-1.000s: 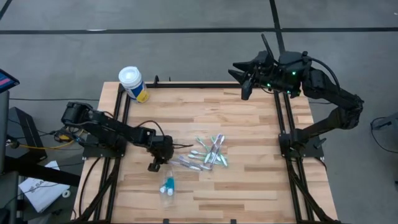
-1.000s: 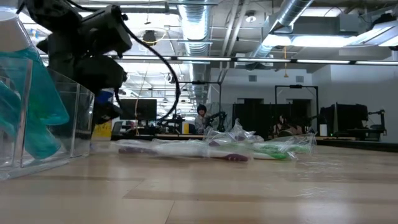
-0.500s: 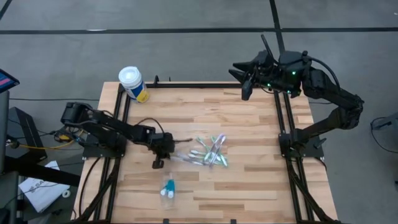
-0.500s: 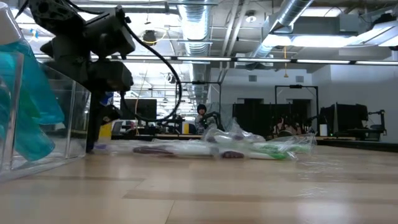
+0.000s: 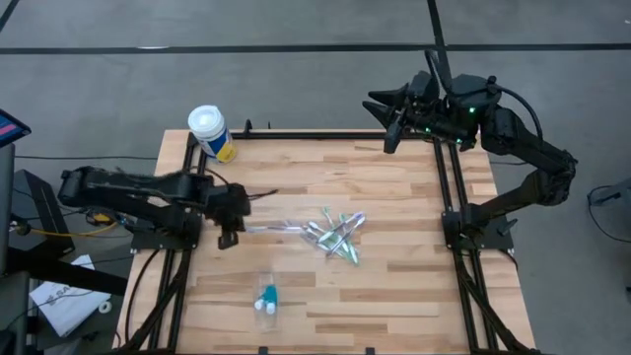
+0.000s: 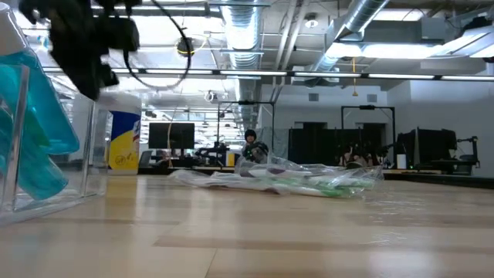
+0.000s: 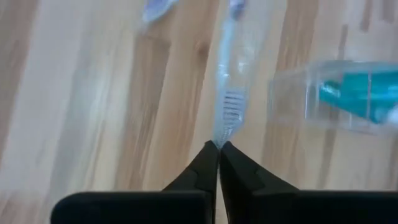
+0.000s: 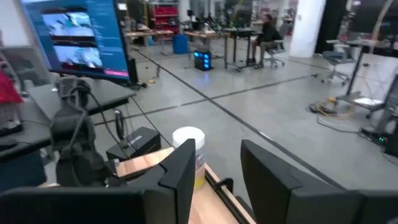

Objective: Pick & Place toothbrushing station
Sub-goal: Put the purple toothbrush into the transparent organizer

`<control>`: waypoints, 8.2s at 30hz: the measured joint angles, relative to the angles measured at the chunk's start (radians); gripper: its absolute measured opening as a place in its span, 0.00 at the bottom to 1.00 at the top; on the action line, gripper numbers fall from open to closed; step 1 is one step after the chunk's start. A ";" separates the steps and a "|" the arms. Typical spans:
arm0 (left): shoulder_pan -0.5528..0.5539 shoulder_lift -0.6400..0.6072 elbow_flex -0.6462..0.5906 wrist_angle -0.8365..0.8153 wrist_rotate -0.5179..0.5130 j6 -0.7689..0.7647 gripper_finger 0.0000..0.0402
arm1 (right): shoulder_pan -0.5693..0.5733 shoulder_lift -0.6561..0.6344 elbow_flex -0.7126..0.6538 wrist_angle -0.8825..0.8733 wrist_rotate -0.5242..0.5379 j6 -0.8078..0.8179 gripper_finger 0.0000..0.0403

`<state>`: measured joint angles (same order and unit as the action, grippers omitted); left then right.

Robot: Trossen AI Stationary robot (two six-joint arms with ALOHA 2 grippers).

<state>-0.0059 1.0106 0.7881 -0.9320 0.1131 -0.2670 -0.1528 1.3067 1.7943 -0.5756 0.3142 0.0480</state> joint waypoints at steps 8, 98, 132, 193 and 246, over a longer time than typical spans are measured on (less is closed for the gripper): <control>0.000 0.052 0.334 -0.606 -0.009 -0.084 0.00 | -0.001 0.000 0.000 0.029 -0.060 -0.023 0.29; -0.148 0.404 0.554 -0.394 0.546 -0.677 0.54 | -0.059 0.001 0.000 0.088 -0.318 -0.268 0.29; 0.187 0.654 0.551 0.304 -0.059 0.525 0.50 | -0.105 -0.020 0.000 0.120 -0.315 0.002 0.29; 0.202 0.759 0.136 0.541 0.035 0.649 0.28 | -0.103 0.021 0.000 0.059 -0.318 0.023 0.29; -0.390 0.226 0.599 -0.635 0.322 -0.793 0.00 | -0.135 0.025 0.000 0.195 -0.583 -0.100 0.29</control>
<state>-0.3962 1.2366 1.3867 -1.5669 0.4349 -1.0605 -0.2874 1.3315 1.7943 -0.3805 -0.2684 -0.0525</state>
